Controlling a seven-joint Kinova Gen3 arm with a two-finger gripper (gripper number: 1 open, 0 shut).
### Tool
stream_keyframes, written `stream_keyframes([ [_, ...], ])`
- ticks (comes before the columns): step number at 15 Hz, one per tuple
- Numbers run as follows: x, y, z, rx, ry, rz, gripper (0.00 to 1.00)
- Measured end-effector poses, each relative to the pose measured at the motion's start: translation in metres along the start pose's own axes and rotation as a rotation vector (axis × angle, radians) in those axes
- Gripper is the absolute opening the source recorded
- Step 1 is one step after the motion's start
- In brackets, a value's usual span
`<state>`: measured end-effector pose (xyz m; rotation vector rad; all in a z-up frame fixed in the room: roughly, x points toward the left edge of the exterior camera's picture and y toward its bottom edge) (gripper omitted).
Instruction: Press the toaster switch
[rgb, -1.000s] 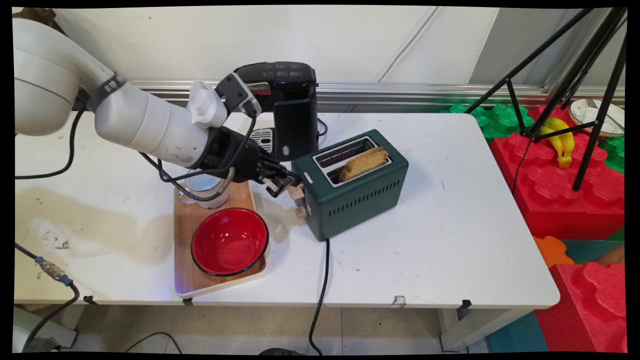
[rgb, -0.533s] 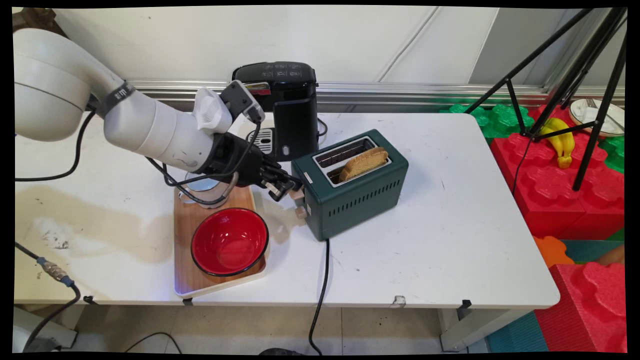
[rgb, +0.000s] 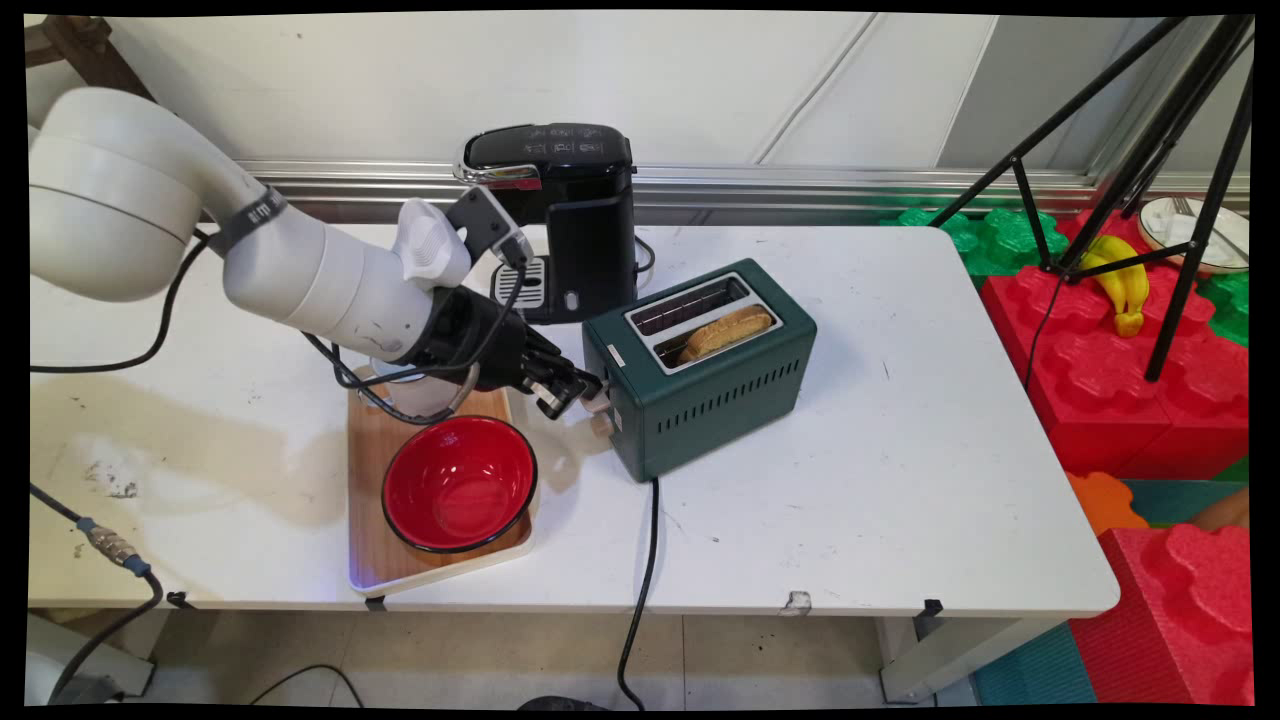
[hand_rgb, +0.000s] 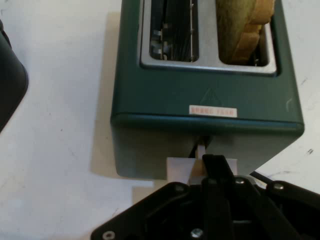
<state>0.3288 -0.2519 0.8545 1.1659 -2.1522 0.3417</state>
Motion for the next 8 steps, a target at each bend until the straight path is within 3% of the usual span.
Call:
stream_keyframes([
  [8,-0.0101,-0.0014,0.0106,-0.005,-0.017,-0.005,0.0],
])
